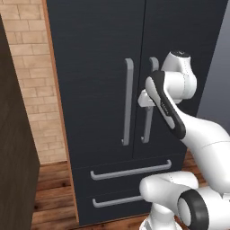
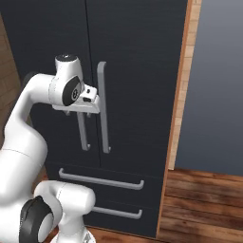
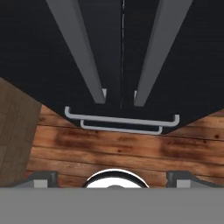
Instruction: Open the fridge, remove the peach, lime, and chicken drumstick, and place them on any counter.
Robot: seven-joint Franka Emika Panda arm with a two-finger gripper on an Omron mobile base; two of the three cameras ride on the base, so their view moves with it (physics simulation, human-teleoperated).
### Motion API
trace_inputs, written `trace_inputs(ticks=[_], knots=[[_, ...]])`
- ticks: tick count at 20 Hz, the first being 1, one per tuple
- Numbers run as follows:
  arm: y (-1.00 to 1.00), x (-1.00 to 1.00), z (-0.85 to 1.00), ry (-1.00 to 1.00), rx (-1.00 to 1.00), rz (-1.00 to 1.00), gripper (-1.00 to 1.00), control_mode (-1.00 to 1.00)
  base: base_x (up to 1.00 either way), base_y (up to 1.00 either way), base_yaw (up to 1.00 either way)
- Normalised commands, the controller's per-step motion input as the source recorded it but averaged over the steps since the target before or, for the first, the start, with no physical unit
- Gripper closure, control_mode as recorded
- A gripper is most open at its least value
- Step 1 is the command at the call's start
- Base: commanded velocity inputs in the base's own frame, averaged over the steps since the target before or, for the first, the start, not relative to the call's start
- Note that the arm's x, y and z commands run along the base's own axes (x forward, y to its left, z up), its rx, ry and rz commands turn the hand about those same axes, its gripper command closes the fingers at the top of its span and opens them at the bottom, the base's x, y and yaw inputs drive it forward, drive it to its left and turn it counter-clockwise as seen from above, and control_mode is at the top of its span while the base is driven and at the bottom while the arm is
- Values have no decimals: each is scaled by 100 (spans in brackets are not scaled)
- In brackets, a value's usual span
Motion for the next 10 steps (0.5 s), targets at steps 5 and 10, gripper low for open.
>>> trace_inputs(ticks=[5,10], knots=[[0,0,0,0,0,0,-100,100,0,0,0],[0,0,0,0,0,0,-100,100,-3,0,0]])
